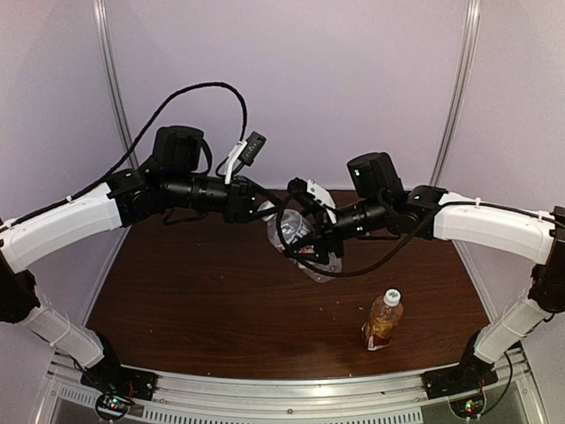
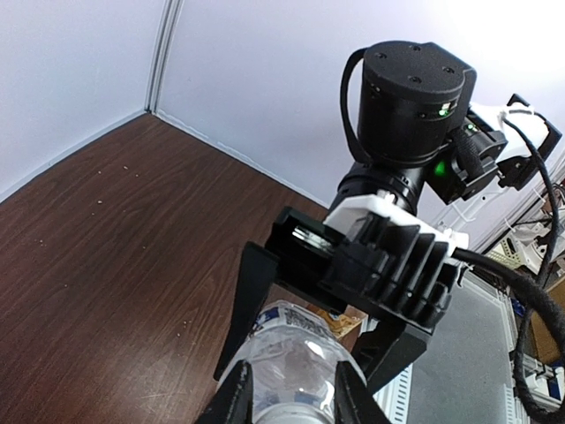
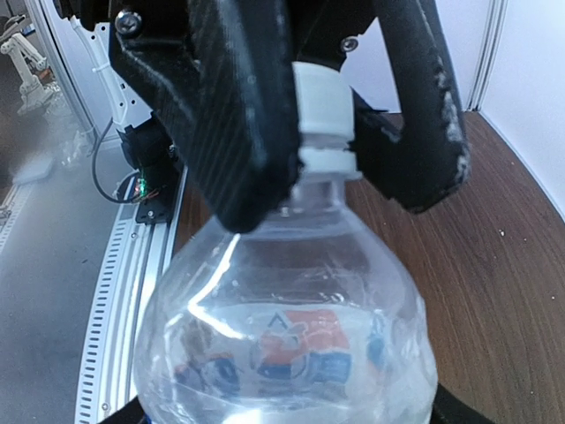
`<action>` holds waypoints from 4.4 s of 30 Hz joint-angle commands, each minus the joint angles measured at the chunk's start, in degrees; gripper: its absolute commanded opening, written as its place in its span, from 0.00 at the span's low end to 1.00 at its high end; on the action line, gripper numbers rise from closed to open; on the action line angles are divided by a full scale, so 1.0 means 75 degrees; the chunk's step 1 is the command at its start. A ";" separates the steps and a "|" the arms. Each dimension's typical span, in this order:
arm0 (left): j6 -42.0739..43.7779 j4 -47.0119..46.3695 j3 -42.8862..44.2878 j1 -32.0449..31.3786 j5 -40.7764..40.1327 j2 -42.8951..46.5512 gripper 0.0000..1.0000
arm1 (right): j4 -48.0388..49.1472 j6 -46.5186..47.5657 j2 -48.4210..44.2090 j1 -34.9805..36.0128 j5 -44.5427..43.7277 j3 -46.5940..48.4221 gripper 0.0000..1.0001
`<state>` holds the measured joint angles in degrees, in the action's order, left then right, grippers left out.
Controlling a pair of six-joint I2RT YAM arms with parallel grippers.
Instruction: Unscrew the bottle caps
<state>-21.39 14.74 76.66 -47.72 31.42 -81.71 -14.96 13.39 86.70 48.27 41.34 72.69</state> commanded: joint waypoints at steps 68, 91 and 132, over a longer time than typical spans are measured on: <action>-0.0702 -0.3243 -0.1818 0.0059 0.0339 0.1290 0.00 | 0.1720 -0.1890 -0.0649 0.0045 0.0117 -0.0919 0.35; -0.0680 -0.1790 -0.1198 -0.0192 -0.1463 0.1866 0.87 | 0.1222 -0.1779 -0.1317 0.0361 -0.0506 -0.1056 0.35; 0.0610 -0.2818 -0.0711 0.0048 0.2664 0.0855 0.43 | 0.0847 -0.2010 -0.0854 0.0229 0.2242 -0.0127 0.34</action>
<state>-17.43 -4.47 71.20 -47.66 49.71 -75.77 -9.74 -1.65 82.17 50.70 56.80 70.89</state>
